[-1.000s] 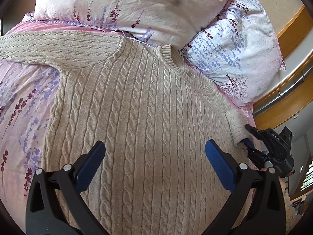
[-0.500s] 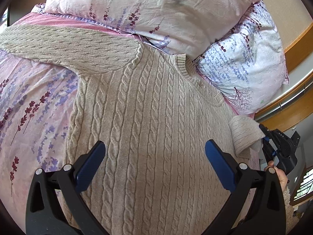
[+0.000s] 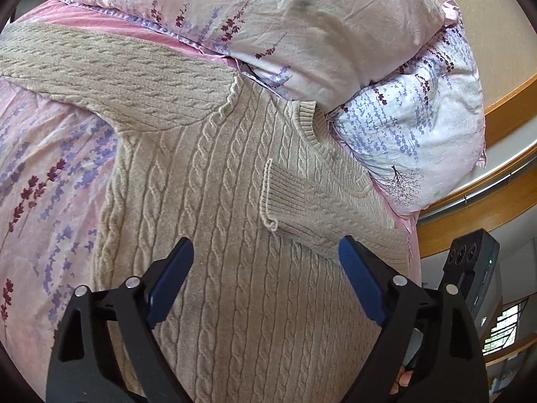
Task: Fold small clothes
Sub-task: 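Grasp the other sleeve cuff with the left tool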
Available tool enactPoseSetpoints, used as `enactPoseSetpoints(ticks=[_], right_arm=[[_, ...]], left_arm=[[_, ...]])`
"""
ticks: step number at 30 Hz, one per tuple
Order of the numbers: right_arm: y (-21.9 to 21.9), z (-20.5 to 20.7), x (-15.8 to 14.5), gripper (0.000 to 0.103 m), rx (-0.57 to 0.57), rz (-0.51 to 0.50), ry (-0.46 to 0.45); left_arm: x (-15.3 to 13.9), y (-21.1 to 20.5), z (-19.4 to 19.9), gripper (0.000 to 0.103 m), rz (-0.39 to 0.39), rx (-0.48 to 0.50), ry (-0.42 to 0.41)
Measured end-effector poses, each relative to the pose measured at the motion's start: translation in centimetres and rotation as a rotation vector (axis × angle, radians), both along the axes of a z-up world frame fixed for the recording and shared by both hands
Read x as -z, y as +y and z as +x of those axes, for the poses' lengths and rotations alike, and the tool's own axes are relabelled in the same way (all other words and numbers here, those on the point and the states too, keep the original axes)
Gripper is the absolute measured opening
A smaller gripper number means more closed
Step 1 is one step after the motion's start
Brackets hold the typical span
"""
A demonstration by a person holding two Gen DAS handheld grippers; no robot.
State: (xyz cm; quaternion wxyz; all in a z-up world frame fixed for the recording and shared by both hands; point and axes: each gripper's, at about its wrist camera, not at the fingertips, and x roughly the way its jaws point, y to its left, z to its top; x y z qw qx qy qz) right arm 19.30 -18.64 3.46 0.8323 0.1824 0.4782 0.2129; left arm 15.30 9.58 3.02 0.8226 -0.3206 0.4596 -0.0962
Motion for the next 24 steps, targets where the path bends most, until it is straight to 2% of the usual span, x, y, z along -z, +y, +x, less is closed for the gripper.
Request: enactPoseSetpoints(ticks=[7, 9, 12, 19, 22, 24], right_arm=[[-13.8, -2.8, 2.1, 0.041, 0.453, 0.305, 0.133], [-16.8, -3.7, 3.3, 0.041, 0.571, 0.372, 0.172], [-19.4, -4.4, 4.7, 0.041, 0.696, 0.479, 0.198], [-21.8, -3.8, 5.1, 0.036, 0.814, 0.533, 0.17], [-22.0, -3.6, 5.2, 0.031, 0.823, 0.541, 0.166], [-22.0, -3.6, 5.4, 0.027, 0.823, 0.532, 0.167]], left_arm=[[1.6, -1.7, 3.3, 0.068, -0.068, 0.047, 0.071], [2.2, -1.8, 4.3, 0.064, -0.07, 0.043, 0.098], [2.2, -1.8, 5.4, 0.063, -0.062, 0.032, 0.099], [2.9, -1.6, 7.6, 0.05, -0.086, 0.02, 0.128], [3.2, -1.5, 8.5, 0.042, -0.087, 0.012, 0.134], [3.5, -1.5, 9.0, 0.03, -0.08, 0.014, 0.143]])
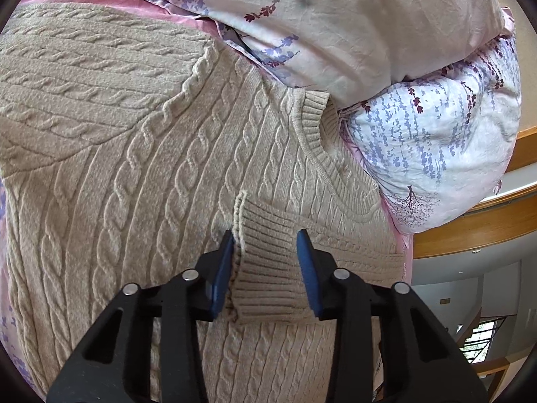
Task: Fold small clothes
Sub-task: 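Grasp the other sleeve cuff with the left tool, then carry the held sleeve across the sweater body with the left tool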
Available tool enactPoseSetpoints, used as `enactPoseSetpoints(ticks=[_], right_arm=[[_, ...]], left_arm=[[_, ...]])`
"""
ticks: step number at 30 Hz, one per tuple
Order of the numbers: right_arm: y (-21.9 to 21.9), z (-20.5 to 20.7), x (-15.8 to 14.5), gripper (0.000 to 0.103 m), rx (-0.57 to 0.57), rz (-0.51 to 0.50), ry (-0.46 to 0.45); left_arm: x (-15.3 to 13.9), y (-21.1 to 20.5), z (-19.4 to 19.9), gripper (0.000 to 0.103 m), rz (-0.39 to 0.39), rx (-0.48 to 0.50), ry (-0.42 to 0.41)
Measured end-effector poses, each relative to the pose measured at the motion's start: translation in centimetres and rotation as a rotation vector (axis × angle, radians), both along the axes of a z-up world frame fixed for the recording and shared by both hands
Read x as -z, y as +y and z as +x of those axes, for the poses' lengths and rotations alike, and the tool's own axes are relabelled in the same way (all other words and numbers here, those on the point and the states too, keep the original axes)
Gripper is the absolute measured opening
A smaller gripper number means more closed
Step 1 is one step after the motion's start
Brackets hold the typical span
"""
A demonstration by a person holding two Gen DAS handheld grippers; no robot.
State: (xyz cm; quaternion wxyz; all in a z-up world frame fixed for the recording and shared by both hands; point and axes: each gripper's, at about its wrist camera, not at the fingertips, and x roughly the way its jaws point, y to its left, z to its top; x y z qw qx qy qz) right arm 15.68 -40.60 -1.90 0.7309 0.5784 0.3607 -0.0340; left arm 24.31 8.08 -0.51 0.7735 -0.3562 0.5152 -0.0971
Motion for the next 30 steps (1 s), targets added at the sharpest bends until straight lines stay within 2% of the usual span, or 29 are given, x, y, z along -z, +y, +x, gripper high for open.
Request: enactPoseSetpoints(ticks=[1, 2, 3, 6, 10, 12, 14, 16, 20, 23, 26, 27, 30], right_arm=[[0.0, 0.0, 0.1, 0.021, -0.001, -0.003, 0.001], [-0.1, -0.2, 0.3, 0.017, -0.002, -0.009, 0.004], [-0.2, -0.2, 0.3, 0.012, -0.002, -0.013, 0.003], [-0.1, -0.3, -1.1, 0.01, -0.005, -0.043, -0.048], [0.7, -0.4, -3.6, 0.009, -0.026, -0.098, -0.14], [1.5, -0.4, -3.6, 0.009, -0.058, -0.141, -0.123], [2.3, -0.2, -2.3, 0.009, -0.087, -0.166, -0.046], [2.9, -0.1, -1.2, 0.009, -0.095, -0.179, 0.006], [3.3, 0.0, -0.9, 0.009, -0.105, -0.234, 0.038], [4.2, 0.2, -2.0, 0.01, -0.149, -0.342, 0.076], [5.9, 0.1, -4.0, 0.033, -0.204, -0.516, 0.119], [6.6, -0.3, -4.9, 0.04, -0.204, -0.571, 0.103], [9.3, -0.4, -7.5, 0.04, -0.241, -0.726, 0.021]], left_arm=[[0.1, -0.1, 0.3, 0.027, 0.005, 0.005, 0.001], [0.3, -0.2, 0.5, 0.012, 0.011, 0.016, 0.006], [0.6, -0.4, 0.8, 0.006, 0.01, 0.035, 0.012], [-0.6, -0.8, 1.6, 0.005, 0.036, 0.072, -0.029], [-4.2, -0.8, 3.0, 0.005, 0.059, 0.105, -0.164], [-5.2, -0.5, 3.5, 0.005, 0.117, 0.104, -0.212], [-4.7, -0.3, 4.1, 0.005, 0.191, 0.116, -0.205], [-3.2, -0.1, 4.6, 0.005, 0.231, 0.127, -0.151], [-0.8, 0.1, 4.4, 0.006, 0.278, 0.131, -0.09], [-0.4, -0.2, 4.1, 0.007, 0.29, 0.117, -0.095], [-0.8, 0.5, 3.4, 0.012, 0.253, 0.105, -0.098], [-1.0, 1.3, 2.9, 0.019, 0.228, 0.095, -0.101], [-2.1, 4.1, 0.9, 0.036, 0.141, 0.043, -0.128]])
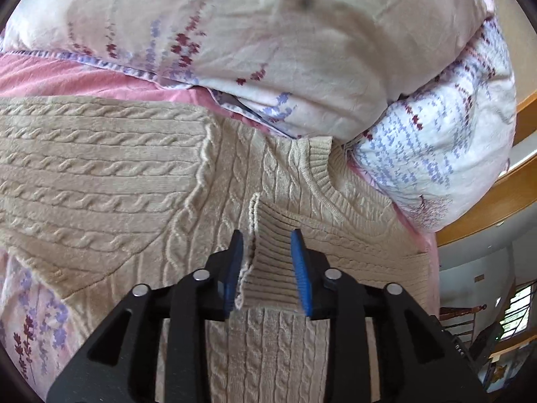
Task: Fold small clothes
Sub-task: 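Carry the held sleeve across the sweater body with the left tool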
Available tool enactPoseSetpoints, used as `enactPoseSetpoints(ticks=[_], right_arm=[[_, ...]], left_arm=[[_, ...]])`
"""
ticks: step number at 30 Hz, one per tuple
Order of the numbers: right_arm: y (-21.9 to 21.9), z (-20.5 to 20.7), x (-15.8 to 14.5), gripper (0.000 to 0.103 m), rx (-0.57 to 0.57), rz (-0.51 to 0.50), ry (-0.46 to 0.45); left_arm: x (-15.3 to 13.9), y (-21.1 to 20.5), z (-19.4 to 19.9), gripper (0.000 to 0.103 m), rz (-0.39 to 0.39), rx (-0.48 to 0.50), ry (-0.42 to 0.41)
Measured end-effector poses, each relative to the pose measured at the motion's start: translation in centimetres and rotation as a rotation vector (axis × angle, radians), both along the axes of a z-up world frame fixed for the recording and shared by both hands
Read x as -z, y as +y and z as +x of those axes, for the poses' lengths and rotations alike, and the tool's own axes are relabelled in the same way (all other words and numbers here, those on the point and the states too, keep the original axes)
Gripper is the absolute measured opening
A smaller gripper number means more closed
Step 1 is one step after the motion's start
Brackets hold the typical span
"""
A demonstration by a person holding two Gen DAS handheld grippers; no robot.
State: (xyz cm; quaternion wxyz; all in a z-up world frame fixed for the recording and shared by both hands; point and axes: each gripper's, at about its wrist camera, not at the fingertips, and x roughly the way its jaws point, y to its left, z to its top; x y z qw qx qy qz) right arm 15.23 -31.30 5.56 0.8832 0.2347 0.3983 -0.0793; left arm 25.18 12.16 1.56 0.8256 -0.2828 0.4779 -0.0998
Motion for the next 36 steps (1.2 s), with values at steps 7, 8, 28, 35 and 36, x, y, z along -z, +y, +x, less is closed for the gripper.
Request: enactPoseSetpoints(ticks=[7, 8, 28, 35, 36], right_arm=[[7.0, 5.2, 0.6, 0.04, -0.27, -0.082, 0.044], [7.8, 5.7, 0.8, 0.04, -0.289, -0.088, 0.05], [12.0, 5.3, 2.2, 0.066, -0.345, -0.041, 0.157], [11.2, 4.4, 1.6, 0.067, -0.328, -0.004, 0.169], [11.1, 4.2, 1.5, 0.067, -0.327, -0.006, 0.168]], left_arm=[[-1.3, 9.1, -5.6, 0.043, -0.034, -0.194, -0.01], [-1.3, 10.6, -6.4, 0.043, -0.036, -0.228, -0.005], [3.3, 25.0, -11.3, 0.042, -0.344, -0.71, 0.062], [5.7, 27.5, -11.1, 0.036, -0.611, -0.863, -0.005], [5.8, 27.6, -10.9, 0.032, -0.623, -0.874, -0.009]])
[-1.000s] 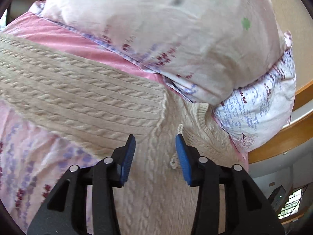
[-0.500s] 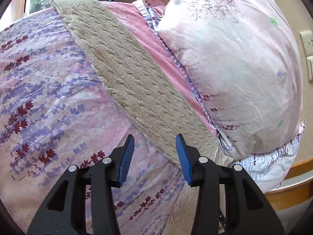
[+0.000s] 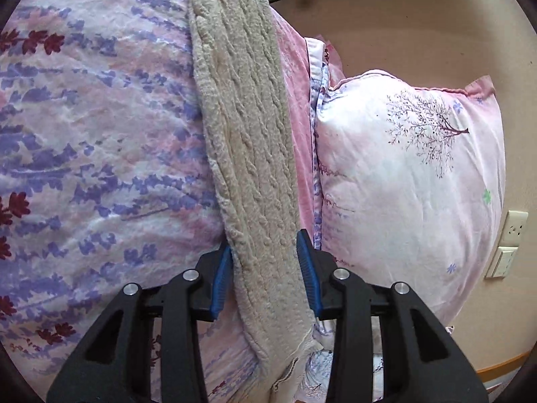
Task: Fold small clothes
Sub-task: 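Carry the held sleeve across the sweater body with the left tool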
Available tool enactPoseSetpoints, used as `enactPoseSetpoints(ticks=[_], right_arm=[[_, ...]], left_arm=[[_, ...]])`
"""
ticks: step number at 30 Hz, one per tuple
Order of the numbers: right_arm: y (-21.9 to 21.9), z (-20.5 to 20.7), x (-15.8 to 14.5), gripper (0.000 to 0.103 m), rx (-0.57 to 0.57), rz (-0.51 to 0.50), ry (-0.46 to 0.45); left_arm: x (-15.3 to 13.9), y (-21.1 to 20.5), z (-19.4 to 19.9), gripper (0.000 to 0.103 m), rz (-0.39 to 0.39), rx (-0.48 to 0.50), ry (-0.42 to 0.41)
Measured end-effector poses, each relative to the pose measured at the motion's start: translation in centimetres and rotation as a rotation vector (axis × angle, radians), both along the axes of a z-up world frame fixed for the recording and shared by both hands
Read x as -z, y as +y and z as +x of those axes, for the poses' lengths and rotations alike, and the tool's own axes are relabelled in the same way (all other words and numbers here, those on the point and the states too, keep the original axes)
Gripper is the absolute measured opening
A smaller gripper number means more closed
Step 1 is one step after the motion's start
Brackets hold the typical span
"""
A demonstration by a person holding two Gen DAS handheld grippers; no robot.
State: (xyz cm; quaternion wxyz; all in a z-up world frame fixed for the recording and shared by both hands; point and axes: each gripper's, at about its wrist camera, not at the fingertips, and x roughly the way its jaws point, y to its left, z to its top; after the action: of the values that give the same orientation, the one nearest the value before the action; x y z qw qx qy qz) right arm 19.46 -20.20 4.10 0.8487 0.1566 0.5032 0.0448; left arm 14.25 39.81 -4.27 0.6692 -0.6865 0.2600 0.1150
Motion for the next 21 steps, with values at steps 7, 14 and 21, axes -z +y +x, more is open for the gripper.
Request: enactPoseSetpoints(ticks=[7, 14, 21], right_arm=[[-1.7, -1.2, -0.7, 0.067, 0.01, -0.014, -0.017], [-4.6, -2.3, -1.1, 0.067, 0.05, 0.004, -0.025], [-7.0, -3.6, -1.1, 0.067, 0.076, 0.006, -0.025]], left_arm=[[1.5, -0.5, -0.2, 0.006, -0.167, -0.116, -0.1], [-4.5, -7.2, 3.5, 0.006, -0.15, 0.074, -0.318], [-6.8, -19.7, 6.1, 0.006, -0.199, 0.292, -0.433]])
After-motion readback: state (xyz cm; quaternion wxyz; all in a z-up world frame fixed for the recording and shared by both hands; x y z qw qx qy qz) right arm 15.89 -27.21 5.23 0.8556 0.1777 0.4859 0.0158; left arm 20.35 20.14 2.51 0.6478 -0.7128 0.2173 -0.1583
